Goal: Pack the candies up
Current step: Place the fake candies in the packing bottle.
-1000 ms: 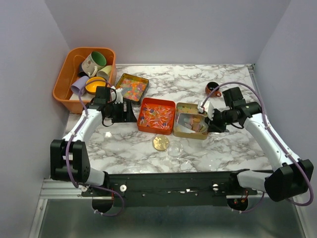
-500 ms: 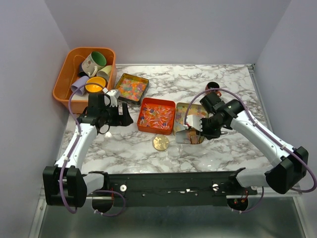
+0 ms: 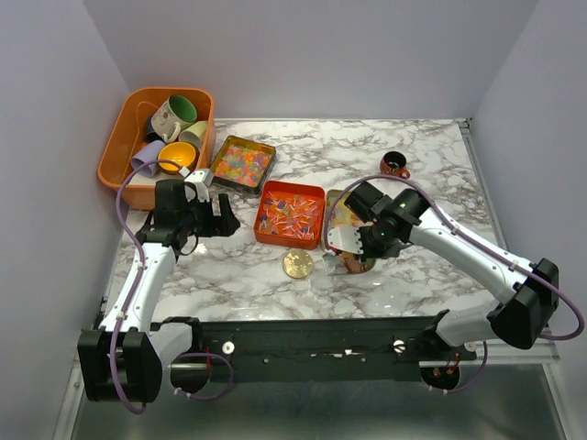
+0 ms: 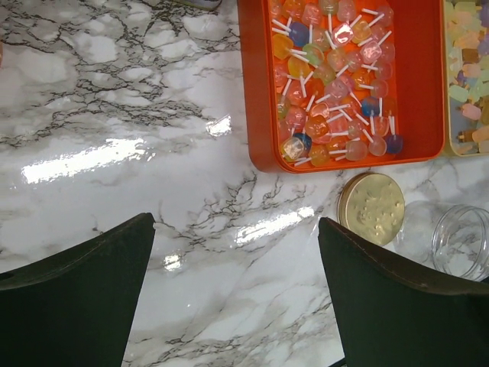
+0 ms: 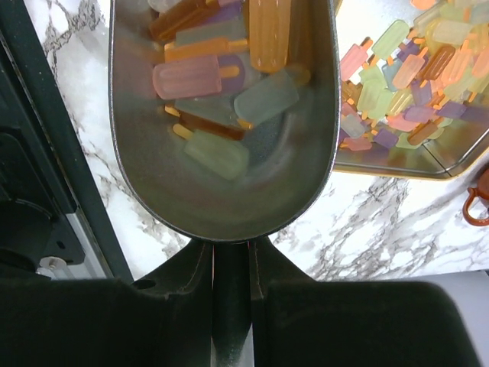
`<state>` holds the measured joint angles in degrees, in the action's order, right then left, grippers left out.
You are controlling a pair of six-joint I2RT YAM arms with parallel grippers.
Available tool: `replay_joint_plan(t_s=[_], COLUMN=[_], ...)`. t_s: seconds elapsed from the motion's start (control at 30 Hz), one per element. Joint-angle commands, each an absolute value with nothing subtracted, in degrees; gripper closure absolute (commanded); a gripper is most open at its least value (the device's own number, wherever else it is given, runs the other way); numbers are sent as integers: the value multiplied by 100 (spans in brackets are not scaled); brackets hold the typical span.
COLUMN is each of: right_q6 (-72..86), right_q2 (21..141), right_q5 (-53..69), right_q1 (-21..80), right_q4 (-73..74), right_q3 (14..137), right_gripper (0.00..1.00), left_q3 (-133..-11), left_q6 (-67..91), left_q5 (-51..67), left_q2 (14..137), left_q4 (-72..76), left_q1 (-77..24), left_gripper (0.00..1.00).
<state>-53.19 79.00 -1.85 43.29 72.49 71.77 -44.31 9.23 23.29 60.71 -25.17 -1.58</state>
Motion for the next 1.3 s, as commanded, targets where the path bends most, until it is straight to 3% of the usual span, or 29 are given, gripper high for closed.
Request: replay_joint_plan(t_s=[0.0, 0.57, 1.27], right_q6=[-5081, -4606, -4201], right_q2=[8006, 8314, 8324], right_q5=[-720, -1757, -2180], right_q1=[4631, 5458, 5625], right_q4=[7418, 7786, 8096], right_q3=[7172, 7339, 7909], right_gripper=[100, 99, 99], left_q3=[-4377, -4271, -4236], left_q6=[1011, 1151, 1362], left_q5=[2285, 2487, 3023], left_q2=[5906, 5660, 5493], left_q4=[-2233, -2162, -2136], left_q1=[-53, 97, 88], left_gripper=[1, 1, 1])
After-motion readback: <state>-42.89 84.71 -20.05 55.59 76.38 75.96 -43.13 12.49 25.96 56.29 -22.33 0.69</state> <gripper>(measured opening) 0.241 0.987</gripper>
